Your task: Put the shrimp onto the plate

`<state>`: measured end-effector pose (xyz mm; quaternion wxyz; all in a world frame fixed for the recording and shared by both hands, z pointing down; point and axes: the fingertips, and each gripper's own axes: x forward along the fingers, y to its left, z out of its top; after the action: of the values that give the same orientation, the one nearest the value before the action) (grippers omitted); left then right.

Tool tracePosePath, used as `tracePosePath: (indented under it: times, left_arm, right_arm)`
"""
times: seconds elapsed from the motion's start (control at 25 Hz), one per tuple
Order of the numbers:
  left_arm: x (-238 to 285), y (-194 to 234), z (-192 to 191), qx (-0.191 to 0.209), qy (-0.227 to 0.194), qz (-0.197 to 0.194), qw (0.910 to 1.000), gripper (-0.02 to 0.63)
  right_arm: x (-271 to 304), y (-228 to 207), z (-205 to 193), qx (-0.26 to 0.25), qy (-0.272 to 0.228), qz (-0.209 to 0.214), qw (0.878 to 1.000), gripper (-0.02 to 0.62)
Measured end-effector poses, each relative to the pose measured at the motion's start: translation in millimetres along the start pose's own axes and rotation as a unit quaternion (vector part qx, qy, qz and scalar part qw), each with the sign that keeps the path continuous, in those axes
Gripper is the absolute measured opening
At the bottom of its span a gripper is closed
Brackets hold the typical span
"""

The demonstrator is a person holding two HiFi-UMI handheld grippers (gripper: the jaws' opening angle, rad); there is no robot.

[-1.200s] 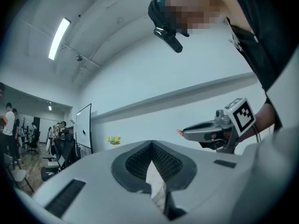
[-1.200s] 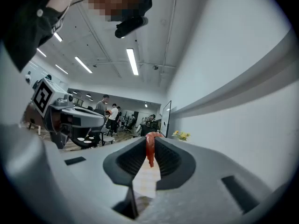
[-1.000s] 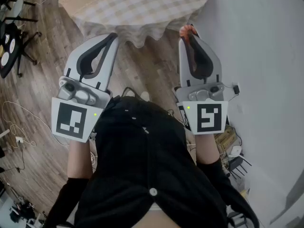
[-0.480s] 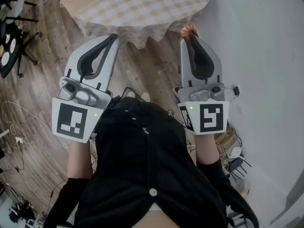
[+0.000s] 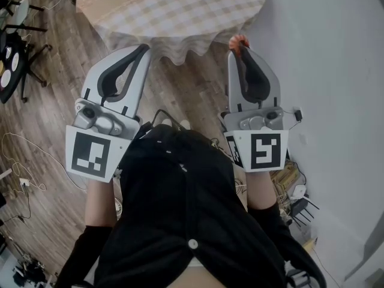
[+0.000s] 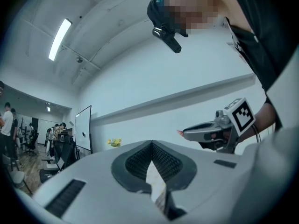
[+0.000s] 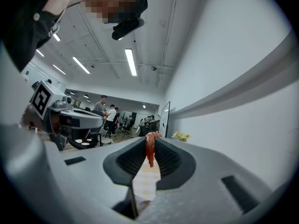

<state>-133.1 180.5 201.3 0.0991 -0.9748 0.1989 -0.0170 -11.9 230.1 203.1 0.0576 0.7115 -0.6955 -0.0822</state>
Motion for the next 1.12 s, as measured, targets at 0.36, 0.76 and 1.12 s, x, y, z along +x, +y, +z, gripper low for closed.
tracePosePath:
  times: [0.36,0.76,1.12]
  left_arm:
    - [-13,9,0,0.000,-0.007,-0.017,0.9998,0.002]
    - [-28,14,3,0.005,-0.022,-0.022,0.9995,0.002]
    - [-26,15,1,0.001,-0.024,-0.018,0.9996,0.002]
  right_arm:
    - [2,18,7,-0.013,0.000,-0.015,1.000,0.044]
    - [-4,33,13,-0.018,-0.006,-0.028,0.999,0.044]
    - [-1,31,13,-0.020,-0.010,-0.027,0.999,0.044]
